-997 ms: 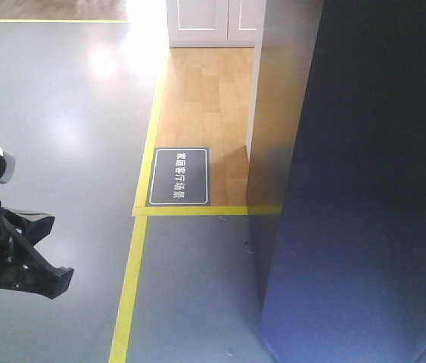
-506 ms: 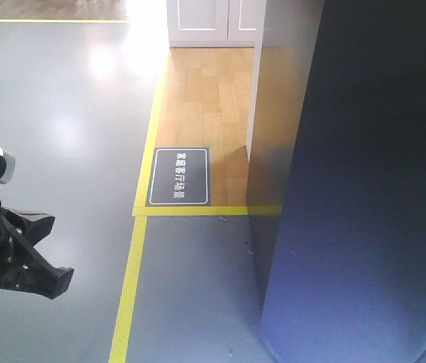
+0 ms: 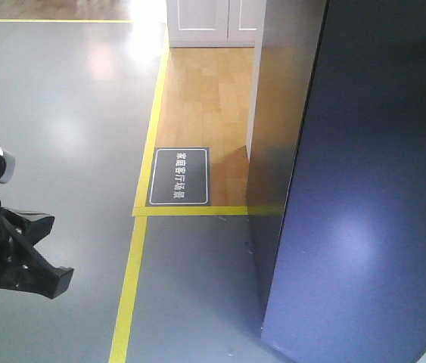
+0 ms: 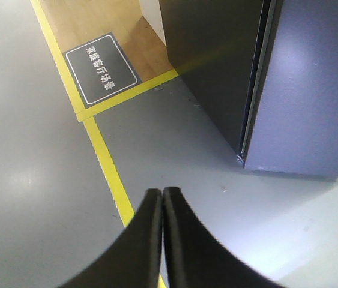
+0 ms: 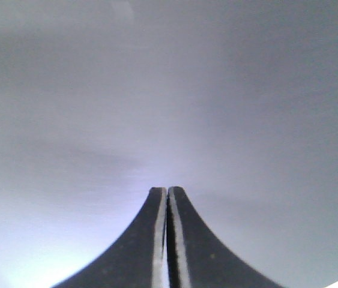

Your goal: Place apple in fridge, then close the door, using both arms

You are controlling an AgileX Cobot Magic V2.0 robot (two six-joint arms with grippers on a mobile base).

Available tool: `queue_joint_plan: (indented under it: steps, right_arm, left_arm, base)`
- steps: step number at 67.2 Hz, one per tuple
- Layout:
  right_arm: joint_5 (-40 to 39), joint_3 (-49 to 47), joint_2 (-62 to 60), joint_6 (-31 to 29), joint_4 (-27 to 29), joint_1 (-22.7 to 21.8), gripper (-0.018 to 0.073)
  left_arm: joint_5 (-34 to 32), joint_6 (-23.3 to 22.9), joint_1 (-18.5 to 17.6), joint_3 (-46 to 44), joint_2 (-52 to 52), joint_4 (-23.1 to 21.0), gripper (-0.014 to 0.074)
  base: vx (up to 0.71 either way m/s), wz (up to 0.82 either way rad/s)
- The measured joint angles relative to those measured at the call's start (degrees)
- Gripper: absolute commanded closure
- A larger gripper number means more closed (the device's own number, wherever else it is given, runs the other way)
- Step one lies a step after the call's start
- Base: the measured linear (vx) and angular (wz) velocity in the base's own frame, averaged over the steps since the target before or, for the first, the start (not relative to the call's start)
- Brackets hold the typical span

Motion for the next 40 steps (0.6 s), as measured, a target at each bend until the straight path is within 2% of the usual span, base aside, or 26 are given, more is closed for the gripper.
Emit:
queue_joint_plan:
  steps: [11,21,31,40]
  right_arm:
    - [0.17,-5.57,5.4,-11.85,14.91,-3.82,0.0562]
    - [0.07,-9.9,9.88,-21.18,24.92,-5.41,0.0562]
    - [-1.37,-14.07,14.49,-25.57,30.88,-5.4,0.0562]
    - [-1.84,-17.55,18.39,-26.29,32.35,-5.4,0.0562]
  left_arm:
    - [0.0,0.0,0.0,0.0,0.0,0.0,0.0603]
    - [0.0,0.0,0.0,0.0,0.0,0.0,0.0603]
    - [0.0,0.0,0.0,0.0,0.0,0.0,0.0603]
    - [0.0,0.0,0.0,0.0,0.0,0.0,0.0603]
  base:
    - [0.0,0.0]
    - [0.0,0.0]
    - [0.0,0.0]
    - [0.0,0.0]
